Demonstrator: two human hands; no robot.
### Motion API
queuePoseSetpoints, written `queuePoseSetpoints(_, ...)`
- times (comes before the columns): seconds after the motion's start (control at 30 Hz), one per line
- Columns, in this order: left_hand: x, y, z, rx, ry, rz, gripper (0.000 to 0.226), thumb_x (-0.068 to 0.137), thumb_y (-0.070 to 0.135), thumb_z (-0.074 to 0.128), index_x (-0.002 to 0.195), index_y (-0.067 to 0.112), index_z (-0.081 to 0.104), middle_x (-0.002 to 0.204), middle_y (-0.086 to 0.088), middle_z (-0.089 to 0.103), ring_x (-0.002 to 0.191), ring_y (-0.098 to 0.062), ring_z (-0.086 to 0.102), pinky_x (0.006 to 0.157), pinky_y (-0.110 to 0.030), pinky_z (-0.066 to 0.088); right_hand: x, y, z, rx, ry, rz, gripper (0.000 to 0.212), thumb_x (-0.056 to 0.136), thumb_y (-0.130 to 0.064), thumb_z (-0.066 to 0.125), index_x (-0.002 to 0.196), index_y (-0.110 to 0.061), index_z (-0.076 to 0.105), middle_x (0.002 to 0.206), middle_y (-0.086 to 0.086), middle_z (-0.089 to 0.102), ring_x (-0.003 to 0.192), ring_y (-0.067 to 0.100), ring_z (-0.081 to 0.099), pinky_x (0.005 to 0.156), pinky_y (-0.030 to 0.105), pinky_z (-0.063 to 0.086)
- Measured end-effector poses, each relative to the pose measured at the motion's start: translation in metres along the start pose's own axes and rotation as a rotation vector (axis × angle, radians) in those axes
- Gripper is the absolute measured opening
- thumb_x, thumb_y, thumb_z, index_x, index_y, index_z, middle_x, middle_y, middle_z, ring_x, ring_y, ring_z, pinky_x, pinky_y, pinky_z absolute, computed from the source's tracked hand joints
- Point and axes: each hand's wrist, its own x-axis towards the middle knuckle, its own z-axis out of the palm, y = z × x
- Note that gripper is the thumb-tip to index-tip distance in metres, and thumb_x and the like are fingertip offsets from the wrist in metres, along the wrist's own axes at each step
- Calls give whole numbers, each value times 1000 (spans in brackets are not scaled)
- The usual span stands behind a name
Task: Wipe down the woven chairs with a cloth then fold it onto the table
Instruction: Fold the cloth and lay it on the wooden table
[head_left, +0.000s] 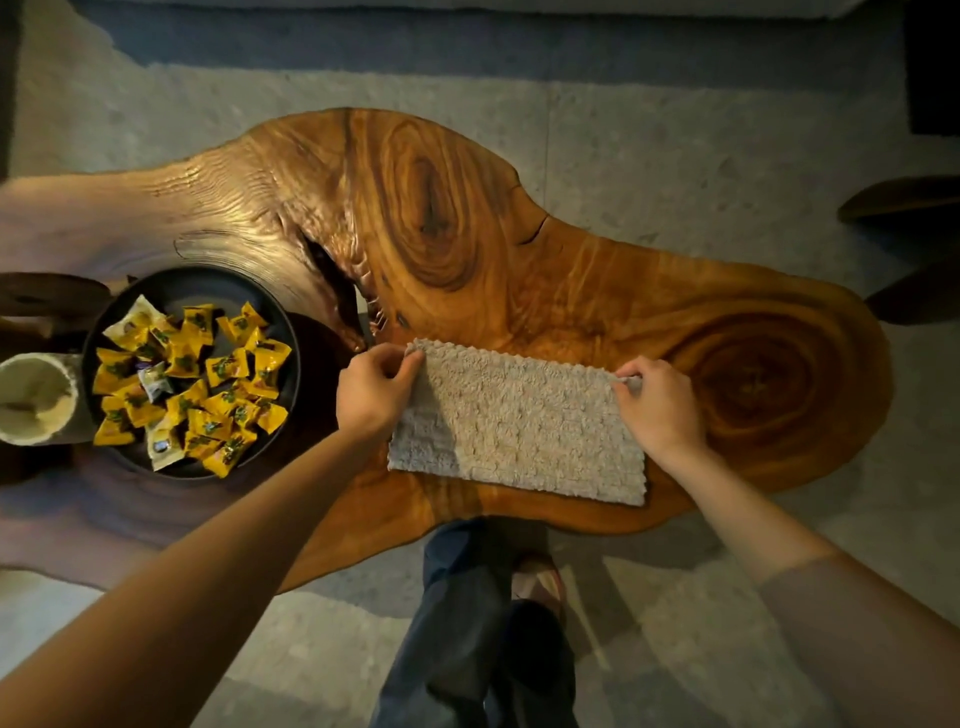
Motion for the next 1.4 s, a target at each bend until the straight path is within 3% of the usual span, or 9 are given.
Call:
queuePoseSetpoints(0.13, -11, 3, 5, -51, 38, 46, 33, 88, 42, 62, 112, 20, 65, 91, 13, 61, 79, 2, 56, 57, -6, 39, -15, 4, 3, 93, 137, 50, 20, 89, -14, 60, 108, -14, 58, 116, 9, 54, 113, 26, 48, 85, 34, 44)
queuePoseSetpoints(0.27, -30, -2, 9, -69, 100, 51, 42, 89, 37, 62, 126, 18, 53, 118, 3, 55, 92, -1, 52, 70, -6, 39, -41, 14, 8, 307, 255, 296, 38, 85, -20, 67, 115, -5, 51, 118, 14, 53, 115, 30, 46, 97, 40, 39)
queuePoseSetpoints(0.47, -51, -10, 7, -122, 0, -61, 49, 90, 34, 60, 133, 14, 49, 125, -5, 57, 107, -11, 52, 84, -25, 46, -55, 22, 24, 437, -8, 498, 38, 89, -33, 64, 116, -8, 52, 111, 11, 63, 113, 32, 51, 90, 41, 44)
queuePoseSetpoints(0.67, -58, -7, 6, -163, -110, -70, 43, 97, 33, 49, 138, 23, 46, 106, 8, 56, 102, -10, 55, 74, -16, 47, -58, 2, -2, 413, 178, 238, 23, 91, -28, 61, 111, -18, 55, 92, -4, 60, 85, 20, 61, 64, 32, 48)
queuePoseSetpoints(0.8, -66, -6, 0, -336, -243, -132, 44, 102, 30, 35, 145, 30, 32, 143, 6, 41, 128, -12, 40, 102, -38, 45, -73, -33, -24, 402, 218, -38, 18, 90, -28, 62, 106, -24, 54, 91, -7, 60, 80, 13, 59, 63, 29, 48)
queuePoseSetpoints(0.87, -71, -7, -4, -398, -262, -158, 44, 103, 25, 33, 146, 26, 31, 147, 3, 38, 133, -16, 38, 104, -42, 42, -83, -54, -22, 389, 171, -112, 22, 91, -30, 61, 111, -21, 56, 96, -5, 62, 82, 14, 60, 65, 32, 50)
queuePoseSetpoints(1.03, -75, -15, -14, -476, -266, -236, 40, 103, 18, 34, 143, 20, 37, 126, 1, 58, 99, -7, 61, 68, -14, 52, -97, -104, 21, 355, 39, -194, 27, 93, -27, 58, 119, -20, 55, 111, -4, 61, 94, 8, 57, 73, 21, 49)
queuePoseSetpoints(1.23, -68, -22, -19, -558, -247, -286, 35, 102, 15, 35, 135, 21, 48, 107, 12, 61, 87, -2, 63, 59, -9, 49, -87, -134, 73, 370, -62, -199, 32, 95, -22, 55, 126, -16, 51, 121, 1, 59, 102, 4, 50, 67, 1, 32)
queuePoseSetpoints(1.4, -66, -24, -24, -498, -250, -269, 34, 102, 16, 35, 132, 20, 51, 121, 2, 61, 98, -7, 62, 69, -12, 50, -80, -131, 78, 385, -194, -253, 35, 97, -18, 53, 132, -16, 52, 114, 1, 58, 102, 12, 57, 84, 25, 51)
